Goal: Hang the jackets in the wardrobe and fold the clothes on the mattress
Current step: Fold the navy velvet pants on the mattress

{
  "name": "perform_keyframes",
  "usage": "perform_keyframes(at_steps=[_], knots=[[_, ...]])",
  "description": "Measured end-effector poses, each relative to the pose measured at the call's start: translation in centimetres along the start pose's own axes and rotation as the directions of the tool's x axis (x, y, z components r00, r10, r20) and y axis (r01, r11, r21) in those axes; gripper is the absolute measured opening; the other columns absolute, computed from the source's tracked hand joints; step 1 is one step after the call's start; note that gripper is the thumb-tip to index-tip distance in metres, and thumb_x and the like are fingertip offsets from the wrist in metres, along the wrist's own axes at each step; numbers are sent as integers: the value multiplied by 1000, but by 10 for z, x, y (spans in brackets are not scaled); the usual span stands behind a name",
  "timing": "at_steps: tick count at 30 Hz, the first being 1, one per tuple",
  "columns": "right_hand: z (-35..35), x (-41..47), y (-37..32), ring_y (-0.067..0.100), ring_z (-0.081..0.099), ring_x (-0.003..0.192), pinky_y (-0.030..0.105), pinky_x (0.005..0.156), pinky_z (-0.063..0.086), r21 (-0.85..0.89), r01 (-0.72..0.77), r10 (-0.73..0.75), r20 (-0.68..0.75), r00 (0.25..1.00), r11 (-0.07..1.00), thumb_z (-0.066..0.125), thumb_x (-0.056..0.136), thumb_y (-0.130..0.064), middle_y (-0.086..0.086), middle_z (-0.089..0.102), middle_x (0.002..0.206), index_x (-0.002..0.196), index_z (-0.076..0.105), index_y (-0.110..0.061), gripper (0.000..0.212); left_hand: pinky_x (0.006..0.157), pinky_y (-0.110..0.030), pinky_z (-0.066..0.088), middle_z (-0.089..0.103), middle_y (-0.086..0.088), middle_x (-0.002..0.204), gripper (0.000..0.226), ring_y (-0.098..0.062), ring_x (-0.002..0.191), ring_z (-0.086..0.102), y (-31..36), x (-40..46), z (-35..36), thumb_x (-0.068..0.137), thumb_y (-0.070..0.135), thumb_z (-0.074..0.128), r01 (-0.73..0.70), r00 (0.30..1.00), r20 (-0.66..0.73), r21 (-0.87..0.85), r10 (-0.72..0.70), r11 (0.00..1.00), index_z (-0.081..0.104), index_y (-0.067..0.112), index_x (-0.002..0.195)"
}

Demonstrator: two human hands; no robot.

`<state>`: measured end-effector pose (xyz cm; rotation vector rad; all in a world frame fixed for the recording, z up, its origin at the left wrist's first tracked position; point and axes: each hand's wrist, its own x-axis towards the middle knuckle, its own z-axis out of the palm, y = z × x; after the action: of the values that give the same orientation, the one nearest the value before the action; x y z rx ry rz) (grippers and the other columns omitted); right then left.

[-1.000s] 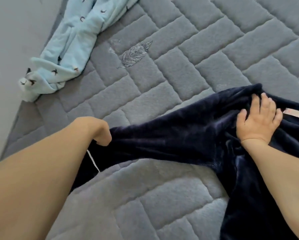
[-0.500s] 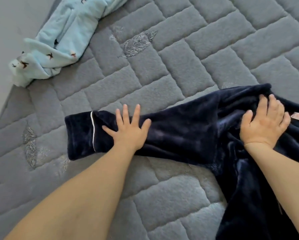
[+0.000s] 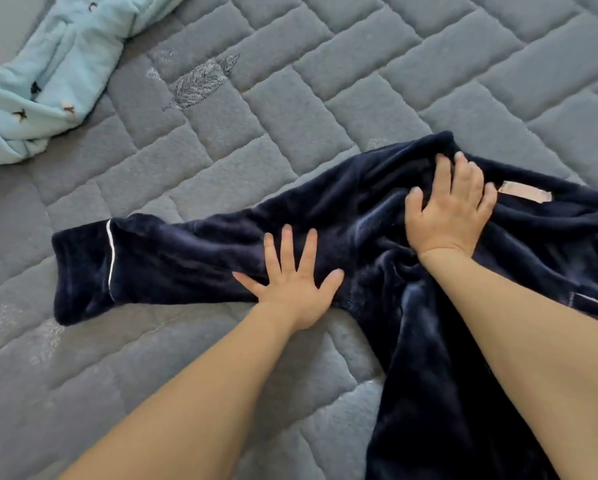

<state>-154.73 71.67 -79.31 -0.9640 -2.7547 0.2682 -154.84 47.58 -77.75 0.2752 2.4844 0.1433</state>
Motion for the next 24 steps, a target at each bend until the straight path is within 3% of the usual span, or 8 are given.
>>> perform_keyframes(at_steps=[3,7,9,11,14,16,19,24], knots=[[-20,2,-1,22,14,149,46,122,3,196,10,-45,176,983,980,39,98,-43,3,20,162,152,31,-22,58,91,-79,-22,-54,24,137,74,-12,129,-52,-3,-5,-1,71,90,3,35,999,-10,29,-34,999,-43,65,123],[-95,-8,76,16,37,137,26,117,25,738,-110,-43,186,982,666,48,95,-23,5,41,150,135,55,-14,42,99,-82,-9,-40,16,154,78,-18,143,-38,7,-6,-14,78,87,6,146,988,36,139,-152,979,-29,57,141],[-138,-22,147,22,44,133,41,114,29,479,10,-53,77,996,878,45,89,-32,7,50,142,132,56,-13,48,102,-83,-5,-33,11,159,74,-23,147,-31,27,-16,-22,88,77,10,231,970,18,235,-241,944,-20,48,150],[-170,-38,226,29,37,137,52,115,21,47,-38,27,207,978,998,46,87,-52,8,40,151,145,41,-17,68,105,-80,-1,-18,2,165,71,-28,150,-21,71,-33,-24,95,49,26,251,964,-142,204,-225,946,-1,29,158],[-197,-79,308,36,32,140,53,114,24,-214,-218,301,533,791,952,58,78,-73,13,30,156,154,18,-17,102,111,-73,9,10,-11,163,68,-31,148,6,167,-80,5,87,31,47,-161,890,-422,59,171,985,28,18,152],[-204,-97,332,40,40,132,50,107,37,-208,-228,308,587,748,951,63,77,-69,18,39,146,146,31,-13,94,115,-69,3,3,-6,165,70,-27,150,1,229,-119,45,91,51,44,-397,900,-189,15,393,917,21,32,155],[-213,-106,347,39,55,107,45,85,47,-131,-236,269,557,786,963,61,85,-48,16,56,119,112,49,-12,46,110,-72,-12,-37,-7,157,86,-36,146,-29,279,-165,103,89,68,36,-395,906,259,237,334,888,-17,45,152],[-278,-106,426,40,54,91,42,71,43,117,-354,358,-8,934,928,57,89,-23,17,54,101,94,47,-14,14,112,-60,23,-18,-9,163,82,-40,148,0,311,-216,111,86,44,38,-508,820,517,461,245,728,-5,42,155]])
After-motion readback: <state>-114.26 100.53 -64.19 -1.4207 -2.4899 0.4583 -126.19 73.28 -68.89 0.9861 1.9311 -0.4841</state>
